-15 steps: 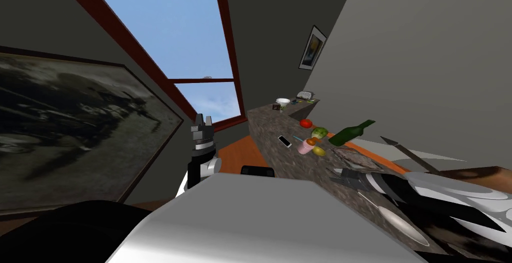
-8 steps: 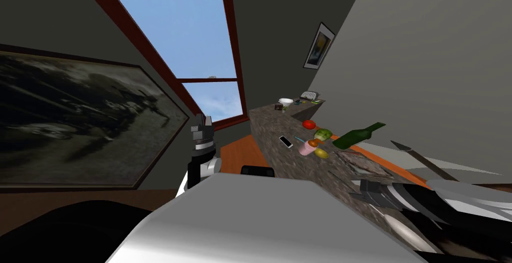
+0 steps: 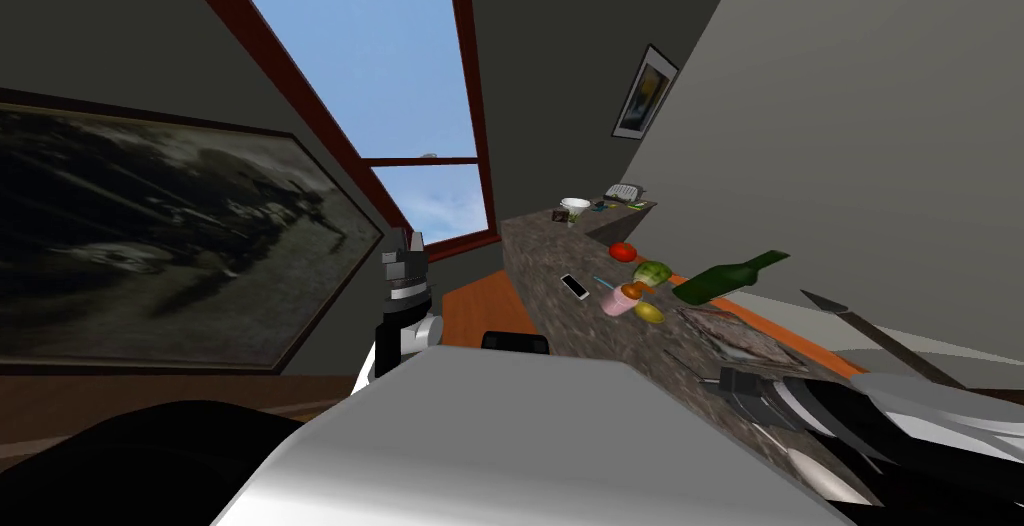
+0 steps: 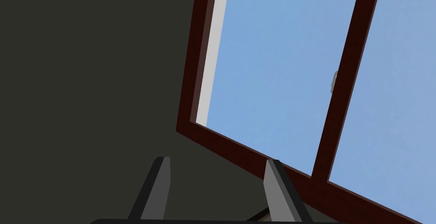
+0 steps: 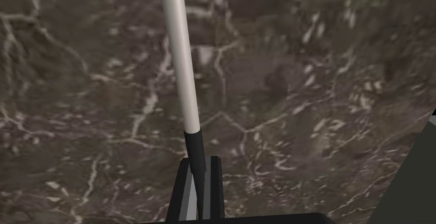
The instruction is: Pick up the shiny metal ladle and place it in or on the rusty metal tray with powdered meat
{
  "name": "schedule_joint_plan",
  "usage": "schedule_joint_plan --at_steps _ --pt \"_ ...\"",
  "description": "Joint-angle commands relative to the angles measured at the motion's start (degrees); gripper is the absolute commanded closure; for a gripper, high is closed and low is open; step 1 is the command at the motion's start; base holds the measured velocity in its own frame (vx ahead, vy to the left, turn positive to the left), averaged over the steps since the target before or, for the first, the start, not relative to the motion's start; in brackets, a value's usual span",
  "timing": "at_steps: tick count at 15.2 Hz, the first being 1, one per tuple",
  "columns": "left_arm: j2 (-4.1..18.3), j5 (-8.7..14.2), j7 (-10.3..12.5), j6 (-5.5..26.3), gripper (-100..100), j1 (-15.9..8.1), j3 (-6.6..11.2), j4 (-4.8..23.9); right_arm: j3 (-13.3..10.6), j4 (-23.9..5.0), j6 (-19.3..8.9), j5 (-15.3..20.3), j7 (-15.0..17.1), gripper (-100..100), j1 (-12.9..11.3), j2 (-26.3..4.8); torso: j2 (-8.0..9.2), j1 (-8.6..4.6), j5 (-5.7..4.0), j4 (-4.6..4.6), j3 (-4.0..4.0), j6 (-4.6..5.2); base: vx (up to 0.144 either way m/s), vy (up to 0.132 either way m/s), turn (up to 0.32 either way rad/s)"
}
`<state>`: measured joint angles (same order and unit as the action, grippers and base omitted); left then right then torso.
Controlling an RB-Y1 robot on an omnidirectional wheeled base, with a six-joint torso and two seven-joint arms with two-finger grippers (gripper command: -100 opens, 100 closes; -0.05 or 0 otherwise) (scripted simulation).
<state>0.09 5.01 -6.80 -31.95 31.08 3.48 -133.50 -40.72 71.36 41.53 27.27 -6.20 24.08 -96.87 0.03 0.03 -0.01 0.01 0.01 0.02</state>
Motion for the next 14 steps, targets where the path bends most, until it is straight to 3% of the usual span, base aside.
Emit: schedule_joint_plan --at_steps 1,5,6,7,14 --pt "0.0 0.0 0.0 0.0 0 0.0 0.0 0.0 0.0 0.0 0.0 0.0 0.0 100 0.0 0.0 0.0 0.0 0.0 0.0 0.0 0.0 0.0 0.0 0.0" --pt "0.0 0.0 0.0 0.0 0 0.0 0.0 0.0 0.4 1.2 1.2 -0.6 0.8 100 -0.7 -2.8 0.11 -0.03 0.04 0.03 0.06 0.05 -0.021 0.001 -0.08" --pt "0.0 0.0 0.0 0.0 0 0.0 0.0 0.0 0.3 0.6 1.1 0.0 0.8 100 -0.9 -1.9 0.16 -0.02 0.04 0.04 0.09 0.04 -0.023 -0.003 -0.026" --pt "0.0 0.0 0.0 0.0 0 0.0 0.0 0.0 0.7 -1.3 1.2 0.3 2.3 100 -0.6 -3.4 0.15 -0.03 0.0 0.03 0.09 0.03 -0.023 0.045 0.203" --pt "0.0 0.0 0.0 0.0 0 0.0 -0.01 0.0 0.4 -5.0 0.7 0.5 5.3 100 0.7 -5.8 0.03 0.07 0.1 0.03 0.03 -0.13 -0.017 0.04 0.178"
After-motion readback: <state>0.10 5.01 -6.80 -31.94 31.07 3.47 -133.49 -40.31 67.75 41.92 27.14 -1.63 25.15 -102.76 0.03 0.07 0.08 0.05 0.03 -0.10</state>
